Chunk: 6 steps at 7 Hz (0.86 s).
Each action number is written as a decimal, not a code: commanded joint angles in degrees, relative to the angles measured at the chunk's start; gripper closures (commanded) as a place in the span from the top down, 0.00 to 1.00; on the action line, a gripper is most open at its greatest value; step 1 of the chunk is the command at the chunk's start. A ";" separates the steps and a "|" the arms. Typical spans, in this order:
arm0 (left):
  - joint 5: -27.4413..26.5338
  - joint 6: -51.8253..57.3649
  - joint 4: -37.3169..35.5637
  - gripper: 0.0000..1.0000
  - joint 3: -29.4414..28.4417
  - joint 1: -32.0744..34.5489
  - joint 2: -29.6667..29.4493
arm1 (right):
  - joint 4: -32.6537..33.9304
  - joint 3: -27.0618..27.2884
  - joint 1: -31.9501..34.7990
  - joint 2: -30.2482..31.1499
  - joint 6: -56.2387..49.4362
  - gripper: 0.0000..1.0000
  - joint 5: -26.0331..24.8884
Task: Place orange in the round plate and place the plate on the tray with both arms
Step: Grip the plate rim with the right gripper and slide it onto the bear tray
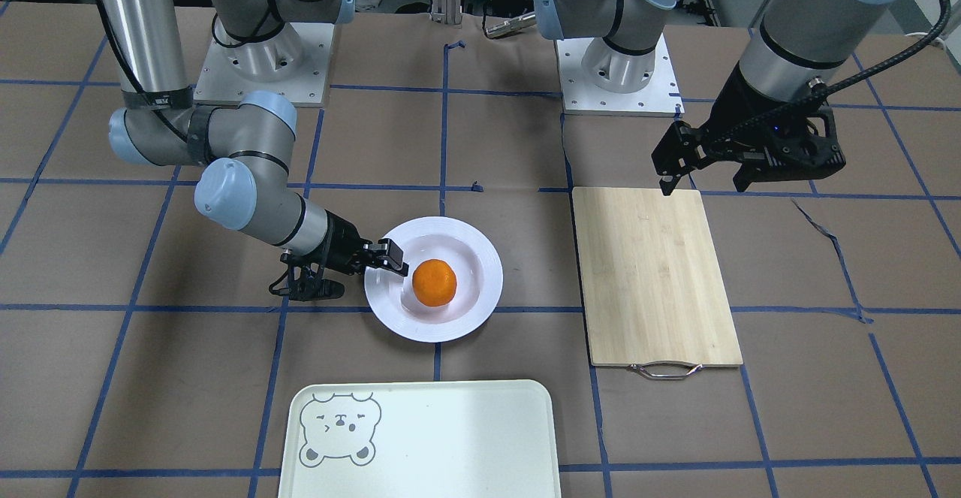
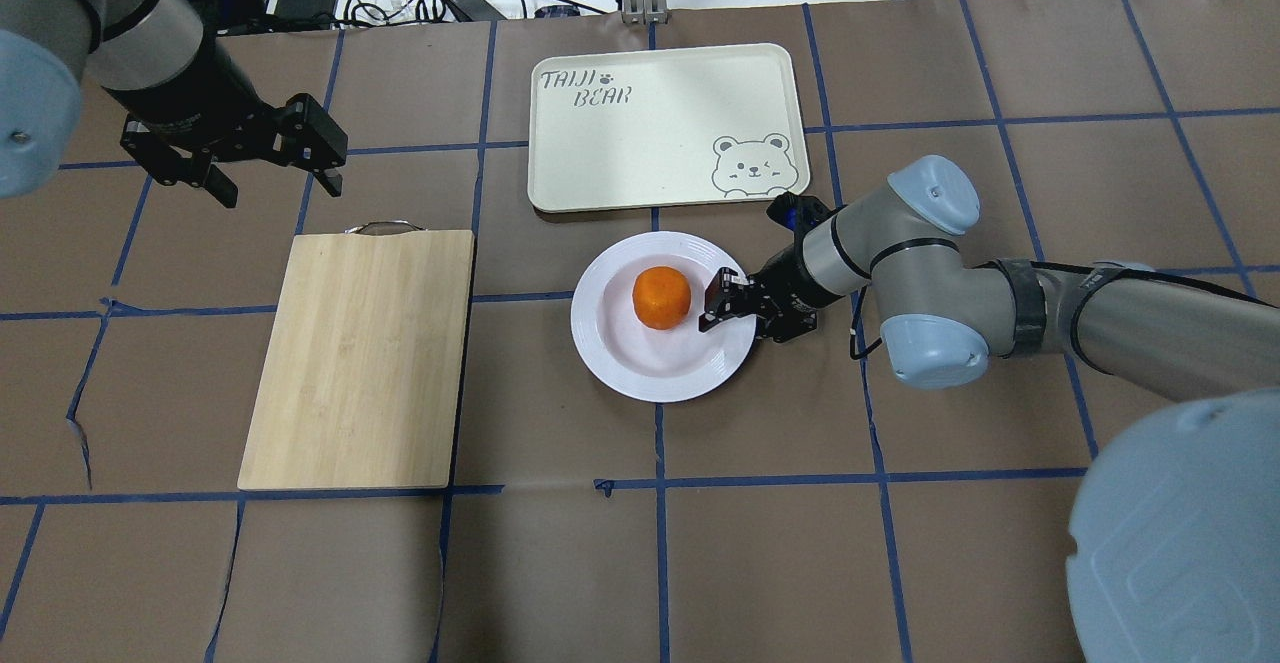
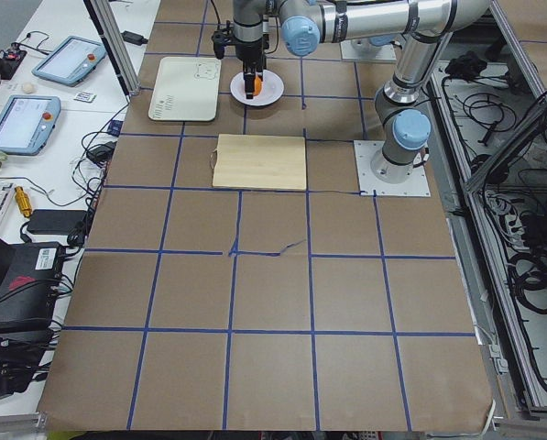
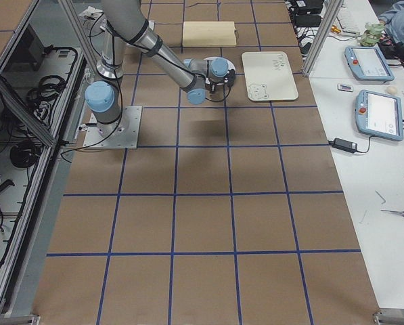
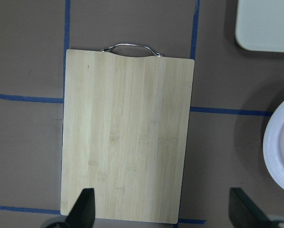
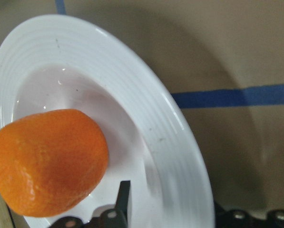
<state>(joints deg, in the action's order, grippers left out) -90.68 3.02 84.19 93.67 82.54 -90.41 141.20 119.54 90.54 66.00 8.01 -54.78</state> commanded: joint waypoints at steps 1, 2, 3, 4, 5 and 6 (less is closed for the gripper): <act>-0.46 0.06 0.18 1.00 0.37 0.25 0.76 | 0.04 -0.18 0.25 0.27 1.47 0.05 0.11; -0.20 0.06 0.44 1.00 0.54 0.52 0.85 | -0.13 -0.10 0.26 0.62 4.17 0.00 0.11; -0.02 0.49 0.53 1.00 0.55 0.26 0.85 | -0.13 -1.49 -0.01 1.06 5.94 0.00 0.19; -0.02 0.50 0.53 1.00 0.55 0.60 0.85 | -0.83 -4.46 -0.27 1.76 5.96 0.00 0.46; -0.02 0.85 0.53 1.00 0.55 0.52 0.85 | -0.92 -8.67 -0.27 0.89 7.96 0.00 0.46; -0.02 5.20 0.62 1.00 0.55 0.60 0.85 | -1.53 -14.02 -0.27 -1.55 9.29 0.00 0.37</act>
<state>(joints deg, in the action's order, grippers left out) -90.71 4.74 84.74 94.21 83.07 -89.56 140.25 111.42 90.31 66.52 15.52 -54.37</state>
